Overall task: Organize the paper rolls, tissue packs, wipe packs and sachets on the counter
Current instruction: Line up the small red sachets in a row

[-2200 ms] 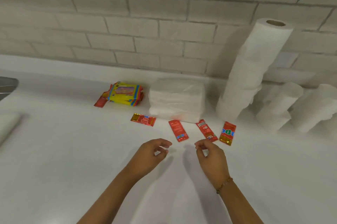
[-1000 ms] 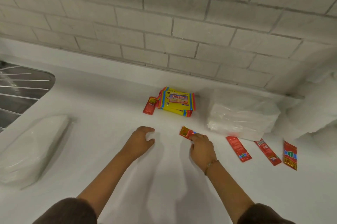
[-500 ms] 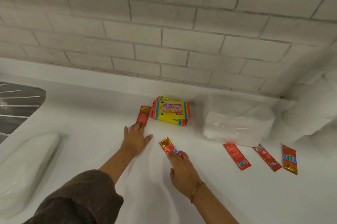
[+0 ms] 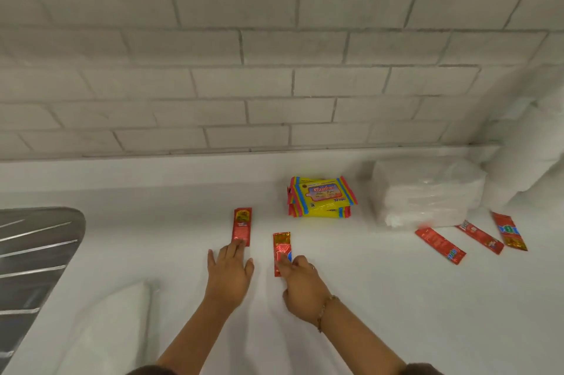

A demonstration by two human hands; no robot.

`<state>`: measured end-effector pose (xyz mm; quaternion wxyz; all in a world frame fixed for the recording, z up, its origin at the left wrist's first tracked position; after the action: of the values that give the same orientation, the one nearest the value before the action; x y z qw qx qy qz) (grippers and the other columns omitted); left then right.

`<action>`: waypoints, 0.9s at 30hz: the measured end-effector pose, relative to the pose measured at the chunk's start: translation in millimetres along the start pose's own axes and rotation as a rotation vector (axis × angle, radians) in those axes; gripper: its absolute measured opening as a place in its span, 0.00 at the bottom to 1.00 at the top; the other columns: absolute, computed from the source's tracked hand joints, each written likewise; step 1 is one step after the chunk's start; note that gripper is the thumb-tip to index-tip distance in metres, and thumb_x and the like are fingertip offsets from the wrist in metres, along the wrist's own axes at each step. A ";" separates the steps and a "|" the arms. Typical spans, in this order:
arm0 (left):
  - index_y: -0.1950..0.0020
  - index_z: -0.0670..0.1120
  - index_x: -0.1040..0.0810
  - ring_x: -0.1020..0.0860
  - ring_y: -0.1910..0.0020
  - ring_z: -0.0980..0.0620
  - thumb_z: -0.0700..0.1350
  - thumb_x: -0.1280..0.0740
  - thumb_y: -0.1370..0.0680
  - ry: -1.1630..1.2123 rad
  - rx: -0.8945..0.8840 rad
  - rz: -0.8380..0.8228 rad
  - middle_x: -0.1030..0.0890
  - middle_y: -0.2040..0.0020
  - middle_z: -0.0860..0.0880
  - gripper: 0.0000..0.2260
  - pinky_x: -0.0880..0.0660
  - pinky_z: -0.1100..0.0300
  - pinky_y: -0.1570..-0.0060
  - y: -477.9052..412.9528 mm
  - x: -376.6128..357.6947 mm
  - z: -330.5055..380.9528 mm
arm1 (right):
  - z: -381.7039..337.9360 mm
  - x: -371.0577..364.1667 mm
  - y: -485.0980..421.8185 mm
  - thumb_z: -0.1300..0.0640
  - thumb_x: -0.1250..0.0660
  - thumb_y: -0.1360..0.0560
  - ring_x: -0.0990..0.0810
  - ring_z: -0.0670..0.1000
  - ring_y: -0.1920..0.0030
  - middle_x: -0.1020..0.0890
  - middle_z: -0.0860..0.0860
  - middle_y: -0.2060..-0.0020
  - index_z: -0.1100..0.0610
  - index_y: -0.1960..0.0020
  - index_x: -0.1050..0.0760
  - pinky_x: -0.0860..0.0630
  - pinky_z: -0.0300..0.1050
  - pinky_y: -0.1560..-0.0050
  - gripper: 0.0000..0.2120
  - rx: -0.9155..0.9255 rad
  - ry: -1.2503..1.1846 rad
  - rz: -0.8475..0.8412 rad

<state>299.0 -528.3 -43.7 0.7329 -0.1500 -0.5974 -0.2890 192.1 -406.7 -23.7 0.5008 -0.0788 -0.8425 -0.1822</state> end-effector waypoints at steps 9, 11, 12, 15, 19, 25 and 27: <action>0.24 0.49 0.46 0.43 0.26 0.53 0.51 0.51 0.19 0.042 -0.020 -0.007 0.40 0.25 0.51 0.23 0.56 0.46 0.26 -11.2 12.2 -41.9 | -63.1 -11.2 -82.5 0.65 0.39 0.28 0.38 0.58 0.32 0.38 0.56 0.27 0.59 0.26 0.44 0.37 0.49 0.33 0.31 0.057 0.186 -0.078; 0.24 0.49 0.46 0.42 0.26 0.52 0.51 0.51 0.19 0.050 -0.010 -0.013 0.40 0.25 0.51 0.23 0.55 0.46 0.26 -20.9 14.2 -47.3 | -65.5 -7.6 -100.4 0.65 0.39 0.28 0.38 0.59 0.32 0.39 0.56 0.26 0.59 0.26 0.43 0.38 0.49 0.33 0.32 0.062 0.195 -0.087; 0.25 0.49 0.46 0.42 0.26 0.52 0.51 0.51 0.19 0.053 -0.010 -0.013 0.40 0.25 0.51 0.23 0.55 0.46 0.26 -25.5 15.7 -48.7 | -65.1 -5.1 -107.8 0.65 0.39 0.28 0.38 0.59 0.32 0.39 0.55 0.26 0.58 0.26 0.43 0.37 0.49 0.34 0.32 0.058 0.198 -0.088; 0.25 0.49 0.44 0.40 0.27 0.52 0.52 0.49 0.20 0.073 -0.014 -0.002 0.38 0.26 0.51 0.23 0.52 0.46 0.26 -43.1 20.7 -52.3 | -62.8 3.6 -130.4 0.62 0.39 0.29 0.37 0.59 0.33 0.38 0.54 0.27 0.57 0.26 0.43 0.36 0.51 0.35 0.32 0.027 0.206 -0.094; 0.26 0.49 0.40 0.37 0.29 0.50 0.56 0.47 0.20 0.089 -0.053 0.028 0.36 0.26 0.50 0.24 0.45 0.49 0.28 -64.3 22.7 -51.4 | -56.9 10.6 -149.1 0.57 0.37 0.28 0.40 0.59 0.31 0.44 0.51 0.24 0.55 0.25 0.48 0.37 0.55 0.33 0.35 0.003 0.252 -0.131; 0.26 0.49 0.39 0.39 0.27 0.51 0.60 0.51 0.21 0.131 -0.058 0.048 0.37 0.26 0.51 0.27 0.46 0.46 0.28 -68.1 23.7 -53.1 | -50.0 15.3 -134.0 0.61 0.39 0.28 0.38 0.60 0.31 0.53 0.52 0.23 0.52 0.23 0.53 0.35 0.54 0.36 0.37 0.055 0.166 -0.034; 0.25 0.50 0.42 0.45 0.25 0.52 0.57 0.49 0.20 0.161 -0.056 0.043 0.40 0.25 0.52 0.25 0.52 0.43 0.27 -61.3 23.7 -50.7 | -43.1 17.2 -115.6 0.61 0.40 0.28 0.37 0.58 0.32 0.50 0.52 0.23 0.52 0.24 0.51 0.34 0.53 0.35 0.36 0.070 0.130 0.057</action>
<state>304.9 -611.0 -40.8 0.7800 -0.1596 -0.5250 -0.3009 182.4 -530.7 -16.4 0.5617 -0.0731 -0.8116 -0.1430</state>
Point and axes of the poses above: each hand's wrist, its own y-axis away from the middle knuckle, its own x-axis out of the back of the hand, z = x × y, the point moved 5 cm from there along -y, towards the middle knuckle
